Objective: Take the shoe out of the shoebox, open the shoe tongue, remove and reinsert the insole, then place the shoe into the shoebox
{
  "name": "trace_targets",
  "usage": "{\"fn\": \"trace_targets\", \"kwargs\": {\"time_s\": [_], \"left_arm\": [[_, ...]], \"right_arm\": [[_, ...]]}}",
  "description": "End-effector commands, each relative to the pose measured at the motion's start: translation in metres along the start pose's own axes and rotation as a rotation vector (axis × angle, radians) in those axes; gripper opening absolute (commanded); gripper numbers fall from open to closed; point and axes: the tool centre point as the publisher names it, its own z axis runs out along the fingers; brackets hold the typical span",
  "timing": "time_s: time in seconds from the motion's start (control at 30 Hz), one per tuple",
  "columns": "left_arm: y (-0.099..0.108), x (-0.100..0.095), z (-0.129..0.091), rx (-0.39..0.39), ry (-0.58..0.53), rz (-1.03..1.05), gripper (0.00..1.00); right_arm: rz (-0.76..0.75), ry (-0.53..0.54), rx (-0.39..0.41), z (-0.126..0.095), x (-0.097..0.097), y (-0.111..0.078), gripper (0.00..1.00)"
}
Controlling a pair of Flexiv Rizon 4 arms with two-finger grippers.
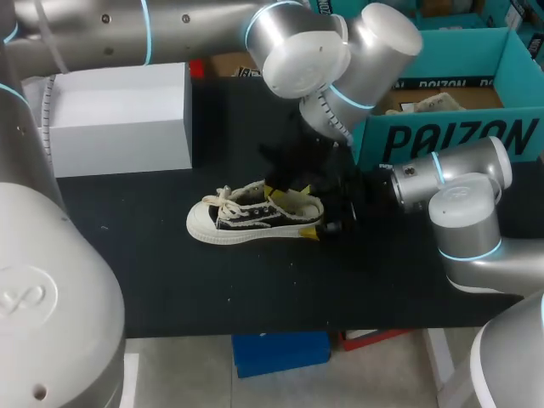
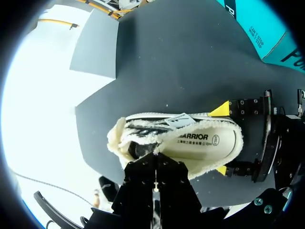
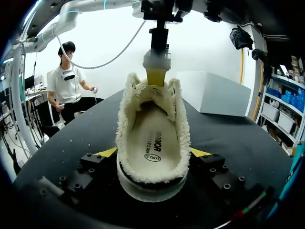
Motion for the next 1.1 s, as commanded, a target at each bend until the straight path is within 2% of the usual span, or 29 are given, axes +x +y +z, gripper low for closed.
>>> {"fn": "trace_targets", "kwargs": {"time_s": [0.03, 0.47, 1.1], "left_arm": [[0.005, -0.014, -0.005, 0.023, 0.017, -0.007, 0.0], [0.006, -0.034, -0.016, 0.081, 0.053, -0.035, 0.0], [0.021, -0.082, 0.006, 0.102, 0.105, -0.136, 0.0]], "right_arm": [[0.001, 0.0, 0.001, 0.003, -0.002, -0.002, 0.0], [0.001, 0.0, 0.001, 0.003, -0.002, -0.002, 0.0], [0.001, 0.0, 0.001, 0.003, -0.002, -0.002, 0.0]]}}
